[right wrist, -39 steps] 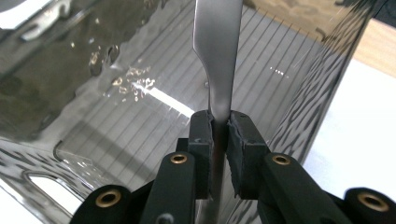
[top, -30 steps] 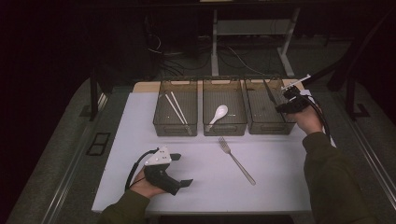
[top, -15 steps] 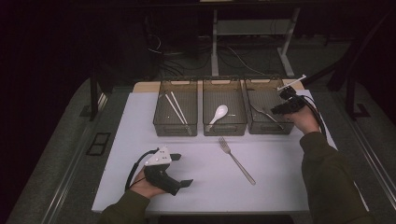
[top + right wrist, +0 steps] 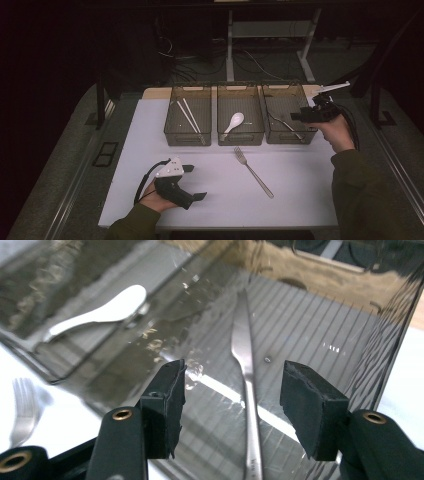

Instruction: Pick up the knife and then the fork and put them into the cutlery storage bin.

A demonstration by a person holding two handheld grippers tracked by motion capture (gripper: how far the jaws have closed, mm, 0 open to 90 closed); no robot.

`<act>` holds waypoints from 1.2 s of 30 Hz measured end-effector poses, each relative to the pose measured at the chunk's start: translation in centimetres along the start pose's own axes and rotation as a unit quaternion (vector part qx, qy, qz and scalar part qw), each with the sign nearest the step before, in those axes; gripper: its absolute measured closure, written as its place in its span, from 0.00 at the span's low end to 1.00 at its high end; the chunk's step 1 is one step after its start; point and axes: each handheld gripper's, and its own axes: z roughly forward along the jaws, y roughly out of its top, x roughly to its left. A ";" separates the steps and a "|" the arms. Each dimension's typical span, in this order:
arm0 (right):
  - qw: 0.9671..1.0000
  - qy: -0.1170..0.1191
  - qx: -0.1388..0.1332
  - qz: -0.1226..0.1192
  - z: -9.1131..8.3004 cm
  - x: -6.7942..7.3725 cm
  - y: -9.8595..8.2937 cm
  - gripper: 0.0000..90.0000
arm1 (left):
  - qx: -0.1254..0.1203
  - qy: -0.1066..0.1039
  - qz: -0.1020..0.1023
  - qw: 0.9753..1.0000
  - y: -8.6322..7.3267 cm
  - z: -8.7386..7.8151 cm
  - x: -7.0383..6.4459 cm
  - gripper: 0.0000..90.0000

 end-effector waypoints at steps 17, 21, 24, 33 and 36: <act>0.995 0.088 -0.027 -0.044 -3.6 7.0 -5.0 0.86 | -0.001 0.002 -0.002 1.000 0.0 0.1 0.0 0.00; 0.992 0.106 -0.024 -0.062 -3.5 8.4 -6.8 0.96 | 0.000 0.002 -0.002 1.000 0.0 0.1 0.0 0.00; 0.990 0.123 -0.020 -0.070 -3.6 9.5 -7.9 1.00 | 0.001 0.003 -0.001 1.000 0.0 0.0 0.0 0.00; 0.982 0.157 0.015 -0.106 -2.9 13.1 -10.5 1.00 | 0.001 0.003 0.001 1.000 0.0 0.0 -0.1 0.00; 0.980 0.160 0.028 -0.114 -2.4 14.0 -11.1 1.00 | 0.001 0.004 0.002 1.000 0.0 0.0 -0.1 0.00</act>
